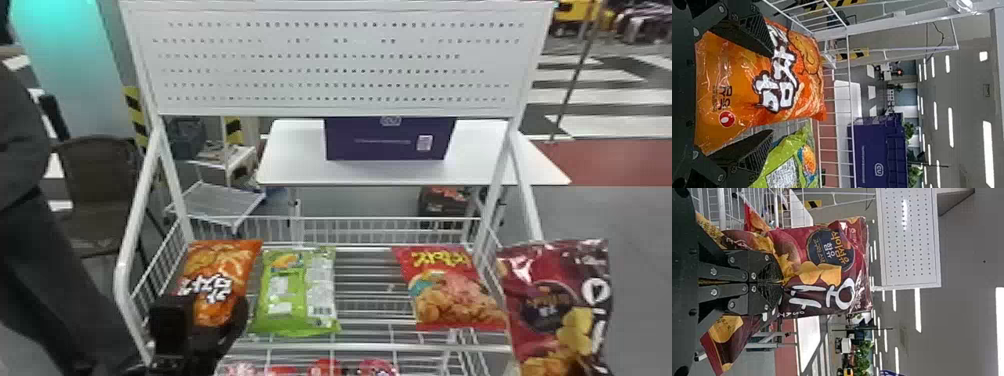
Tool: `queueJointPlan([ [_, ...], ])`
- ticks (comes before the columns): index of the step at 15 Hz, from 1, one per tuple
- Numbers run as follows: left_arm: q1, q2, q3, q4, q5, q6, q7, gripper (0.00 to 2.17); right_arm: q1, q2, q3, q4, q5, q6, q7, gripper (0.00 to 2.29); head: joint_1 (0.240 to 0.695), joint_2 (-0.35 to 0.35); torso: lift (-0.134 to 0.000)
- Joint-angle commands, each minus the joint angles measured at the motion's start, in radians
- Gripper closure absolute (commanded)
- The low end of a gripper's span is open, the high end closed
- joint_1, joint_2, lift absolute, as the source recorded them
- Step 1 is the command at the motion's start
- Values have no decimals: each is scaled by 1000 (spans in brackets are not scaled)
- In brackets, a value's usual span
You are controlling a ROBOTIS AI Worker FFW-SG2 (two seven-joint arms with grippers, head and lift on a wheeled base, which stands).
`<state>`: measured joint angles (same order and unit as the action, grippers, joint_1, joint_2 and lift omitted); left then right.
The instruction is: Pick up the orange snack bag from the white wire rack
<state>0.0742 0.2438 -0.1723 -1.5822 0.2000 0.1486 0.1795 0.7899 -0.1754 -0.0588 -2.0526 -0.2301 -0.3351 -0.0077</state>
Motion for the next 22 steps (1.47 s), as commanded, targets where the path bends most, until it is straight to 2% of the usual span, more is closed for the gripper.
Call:
queueJointPlan([
  [1,-13,0,0,7,-2,35,0,633,0,1,-1,-1,0,0,0,2098,499,0,0],
  [2,-13,0,0,5,-7,35,1,667,0,2,-1,-1,0,0,0,2098,499,0,0],
  [3,-10,0,0,5,-7,56,3,873,2,2,-1,-1,0,0,0,2098,499,0,0],
  [4,-5,0,2,-1,-7,59,21,1254,2,2,-1,-1,0,0,0,2098,499,0,0],
  [6,16,0,5,-16,-8,47,51,1801,5,2,1,-3,0,0,0,2098,499,0,0],
  [10,64,0,7,-88,-7,10,78,1889,9,-4,1,-9,0,-3,0,2098,499,0,0],
  [13,154,5,27,-228,-2,-17,77,1889,9,-7,4,-9,-2,-3,-2,2098,499,0,0],
  [17,374,9,57,-438,2,-106,58,1889,3,-12,5,-8,-5,-3,-2,2098,499,0,0],
  [22,565,26,76,-521,7,-297,60,1889,-4,-9,8,0,-5,-3,0,2098,499,0,0],
])
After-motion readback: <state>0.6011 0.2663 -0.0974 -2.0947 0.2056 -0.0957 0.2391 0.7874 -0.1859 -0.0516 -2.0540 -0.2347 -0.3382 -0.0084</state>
